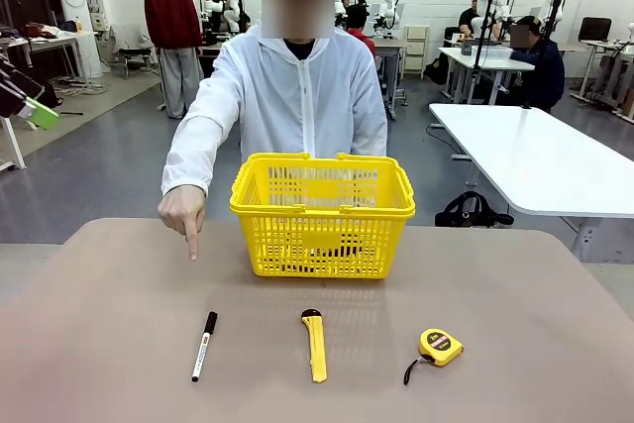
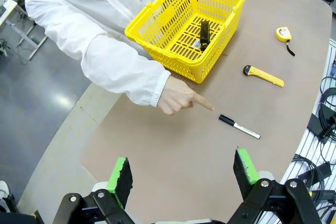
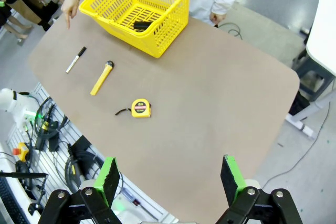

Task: Place the items the person wants into the basket.
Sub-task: Pick up the item the person points to and place it in the Market Basket.

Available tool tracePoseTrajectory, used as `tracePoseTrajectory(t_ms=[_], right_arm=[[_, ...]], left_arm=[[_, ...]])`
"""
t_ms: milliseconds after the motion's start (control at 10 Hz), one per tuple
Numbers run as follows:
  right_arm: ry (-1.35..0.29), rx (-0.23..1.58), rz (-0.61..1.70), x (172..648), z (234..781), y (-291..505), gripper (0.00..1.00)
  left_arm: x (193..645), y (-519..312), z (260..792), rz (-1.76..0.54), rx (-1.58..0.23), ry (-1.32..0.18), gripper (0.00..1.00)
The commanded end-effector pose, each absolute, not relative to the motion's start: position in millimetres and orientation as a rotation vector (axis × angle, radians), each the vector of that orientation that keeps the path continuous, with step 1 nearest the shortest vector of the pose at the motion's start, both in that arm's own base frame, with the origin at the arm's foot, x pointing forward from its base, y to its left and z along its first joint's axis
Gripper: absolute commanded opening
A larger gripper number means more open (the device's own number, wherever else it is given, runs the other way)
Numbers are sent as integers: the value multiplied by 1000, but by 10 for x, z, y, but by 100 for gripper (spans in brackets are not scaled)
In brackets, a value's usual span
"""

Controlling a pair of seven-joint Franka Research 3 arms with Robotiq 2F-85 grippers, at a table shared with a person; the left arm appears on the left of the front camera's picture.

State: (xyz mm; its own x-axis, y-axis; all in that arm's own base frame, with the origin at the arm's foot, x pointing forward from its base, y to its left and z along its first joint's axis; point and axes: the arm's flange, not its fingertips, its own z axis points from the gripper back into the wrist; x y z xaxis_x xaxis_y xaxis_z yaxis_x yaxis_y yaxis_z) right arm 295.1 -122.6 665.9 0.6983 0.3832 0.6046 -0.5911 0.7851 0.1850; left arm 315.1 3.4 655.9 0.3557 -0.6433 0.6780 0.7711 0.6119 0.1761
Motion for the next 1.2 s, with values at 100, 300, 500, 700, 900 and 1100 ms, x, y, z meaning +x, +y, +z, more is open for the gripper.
tracePoseTrajectory(t_ms=[100, 300, 500, 700, 900, 1100], right_arm=[[-580, 393, 564, 2953, 6651, -1230, 100], [-580, 393, 564, 2953, 6651, -1230, 100], [-580, 393, 564, 2953, 6651, -1230, 100], [-580, 393, 564, 2953, 6651, -1230, 100], [-580, 393, 564, 2953, 6651, -1230, 100], [-580, 393, 564, 2953, 6651, -1230, 100]], left_arm=[[3149, 38, 6573, -921, -175, -785, 100], [3151, 34, 6559, -920, -185, -785, 100], [3232, -775, 6390, -926, -190, -546, 100], [3259, -1618, 5860, -863, -118, -266, 100], [3200, -2155, 5361, -640, 42, -199, 100], [3196, -2316, 5034, -532, 114, -224, 100]])
